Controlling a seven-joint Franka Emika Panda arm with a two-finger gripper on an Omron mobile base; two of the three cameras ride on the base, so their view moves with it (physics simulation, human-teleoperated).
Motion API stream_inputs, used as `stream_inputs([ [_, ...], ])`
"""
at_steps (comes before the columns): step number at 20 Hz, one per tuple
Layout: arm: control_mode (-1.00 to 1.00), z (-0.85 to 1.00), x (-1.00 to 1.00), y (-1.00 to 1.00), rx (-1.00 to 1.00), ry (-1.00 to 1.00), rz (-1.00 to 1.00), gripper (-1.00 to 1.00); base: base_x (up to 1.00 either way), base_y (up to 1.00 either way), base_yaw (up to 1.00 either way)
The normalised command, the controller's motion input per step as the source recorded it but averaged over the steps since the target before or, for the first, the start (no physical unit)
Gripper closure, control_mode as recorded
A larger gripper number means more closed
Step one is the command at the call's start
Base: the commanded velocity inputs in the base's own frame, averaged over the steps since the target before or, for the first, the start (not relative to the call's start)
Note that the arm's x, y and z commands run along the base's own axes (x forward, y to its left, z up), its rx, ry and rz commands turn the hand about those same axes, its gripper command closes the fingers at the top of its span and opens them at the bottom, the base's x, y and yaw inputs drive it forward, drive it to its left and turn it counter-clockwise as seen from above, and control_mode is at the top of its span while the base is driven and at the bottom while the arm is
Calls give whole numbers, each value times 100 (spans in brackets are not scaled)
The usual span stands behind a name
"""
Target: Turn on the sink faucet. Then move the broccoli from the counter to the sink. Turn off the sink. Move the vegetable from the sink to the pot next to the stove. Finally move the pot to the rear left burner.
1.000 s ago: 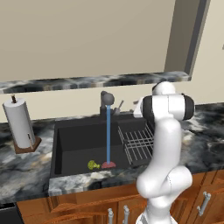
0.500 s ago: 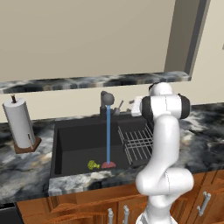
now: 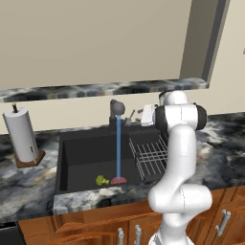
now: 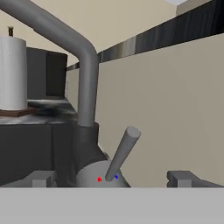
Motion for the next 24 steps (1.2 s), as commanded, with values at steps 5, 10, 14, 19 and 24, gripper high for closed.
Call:
stream_inputs([
  [5, -100, -5, 0, 16, 0, 0, 3, -100, 0, 0, 0],
  [10, -100, -7, 5, 8, 0, 0, 2, -100, 0, 0, 0],
  [14, -100, -7, 14, 0, 1, 0, 1, -100, 0, 0, 0],
  [19, -100, -2, 20, 0, 1, 1, 0, -100, 0, 0, 0],
  [24, -100, -6, 20, 0, 0, 2, 0, -100, 0, 0, 0],
])
